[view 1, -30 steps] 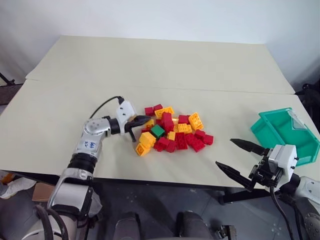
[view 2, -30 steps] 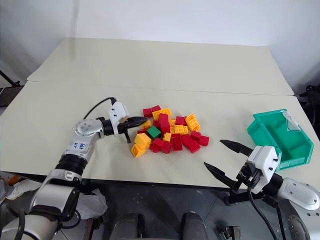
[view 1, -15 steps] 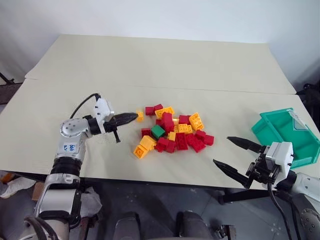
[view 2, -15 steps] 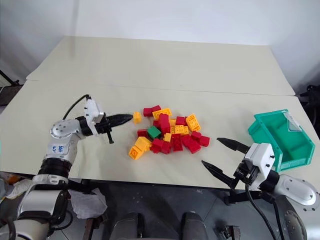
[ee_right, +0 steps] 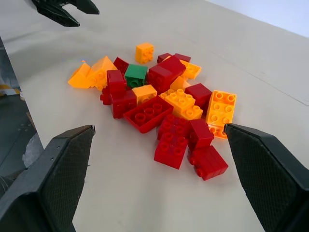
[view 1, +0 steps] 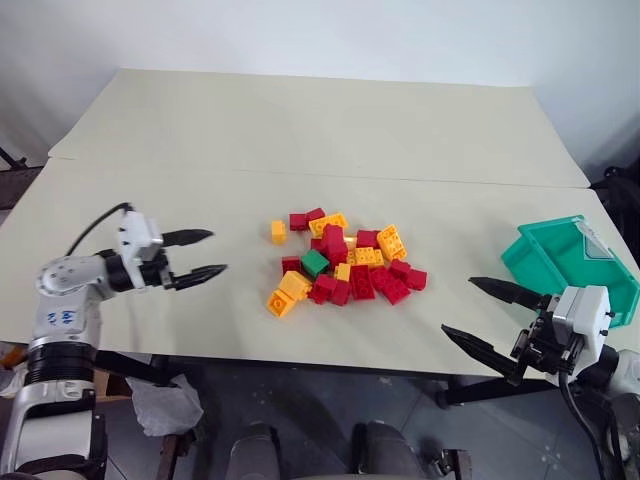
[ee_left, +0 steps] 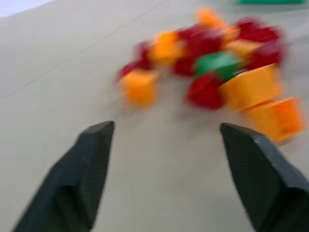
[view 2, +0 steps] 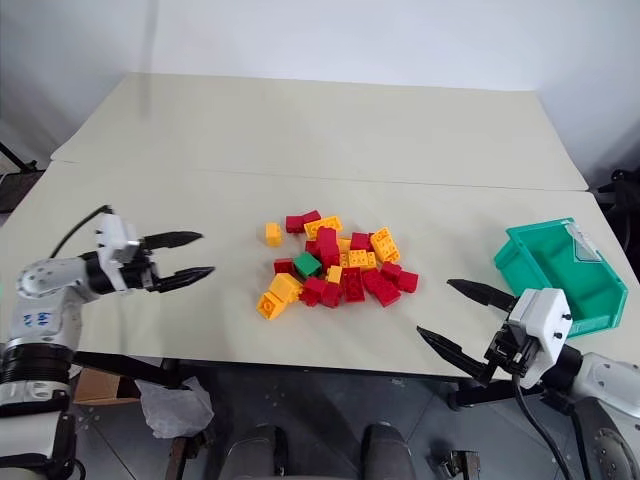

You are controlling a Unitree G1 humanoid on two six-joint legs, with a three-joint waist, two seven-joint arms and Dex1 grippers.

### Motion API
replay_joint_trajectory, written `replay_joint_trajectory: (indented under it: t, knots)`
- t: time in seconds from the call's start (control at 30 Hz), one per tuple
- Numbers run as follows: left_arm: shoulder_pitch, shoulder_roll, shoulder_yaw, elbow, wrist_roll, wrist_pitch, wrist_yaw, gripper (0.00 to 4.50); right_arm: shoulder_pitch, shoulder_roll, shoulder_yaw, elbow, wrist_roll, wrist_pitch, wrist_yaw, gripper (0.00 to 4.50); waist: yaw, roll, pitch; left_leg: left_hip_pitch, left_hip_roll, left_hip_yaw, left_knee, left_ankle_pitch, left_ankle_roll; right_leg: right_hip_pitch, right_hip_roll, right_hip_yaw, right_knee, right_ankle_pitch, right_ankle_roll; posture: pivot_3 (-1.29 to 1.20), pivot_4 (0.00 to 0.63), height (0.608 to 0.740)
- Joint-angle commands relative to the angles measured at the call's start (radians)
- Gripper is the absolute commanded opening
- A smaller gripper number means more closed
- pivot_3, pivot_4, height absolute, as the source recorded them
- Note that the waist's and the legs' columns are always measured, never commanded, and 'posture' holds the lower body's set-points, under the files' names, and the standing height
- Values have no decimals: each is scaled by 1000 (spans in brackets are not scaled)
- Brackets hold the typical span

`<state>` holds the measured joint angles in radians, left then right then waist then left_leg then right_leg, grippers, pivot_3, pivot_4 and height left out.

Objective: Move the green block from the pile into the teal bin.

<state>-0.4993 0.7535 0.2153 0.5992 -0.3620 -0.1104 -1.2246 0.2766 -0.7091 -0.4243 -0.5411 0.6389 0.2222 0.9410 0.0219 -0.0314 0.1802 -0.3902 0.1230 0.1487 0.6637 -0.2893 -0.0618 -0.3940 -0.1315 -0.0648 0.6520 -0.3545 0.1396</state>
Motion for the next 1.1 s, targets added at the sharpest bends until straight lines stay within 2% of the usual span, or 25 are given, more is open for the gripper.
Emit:
replay_joint_trajectory:
  t: [0.03,0.23,0.3,0.4,0.63,0.93,1.1]
  knots:
    - [16,18,18,11,-3,-20,-21,4460,-18,-14,-24,10,6,-19,15,4500,1,0,0,0,0,0,0,0,0,0,0,0,0,0,0,0,150,740]
    - [17,-15,-26,-106,-26,61,-48,4460,-43,-6,-5,33,-4,-22,17,4500,4,0,0,0,0,0,0,-1,0,0,0,0,0,0,0,0,150,740]
    - [-59,-62,-108,-174,-5,120,-58,4460,-50,-1,10,37,-9,-23,18,4500,10,0,0,0,0,0,0,-1,0,0,0,0,0,0,0,0,150,740]
    - [-187,-111,-220,-176,100,124,-37,4460,-64,-1,23,44,-12,-21,18,4500,22,-1,0,-2,-1,-1,3,-1,0,1,0,0,0,0,0,0,150,740]
    - [-376,-152,-384,-190,159,445,-64,4460,-77,3,30,39,-11,-17,12,4500,-3,0,0,0,0,1,-1,-1,-1,-1,1,0,0,0,0,0,150,740]
    - [-420,-235,-460,-251,210,685,54,4460,-51,33,38,13,-22,-28,-18,4500,5,0,0,-1,-1,0,1,-1,-1,-1,0,0,-2,0,0,0,150,740]
    - [-415,-281,-499,-268,244,747,109,4460,-36,50,45,-11,-30,-30,-37,4500,4,0,0,-2,-1,0,0,-1,-1,-1,0,0,-3,0,0,0,150,740]
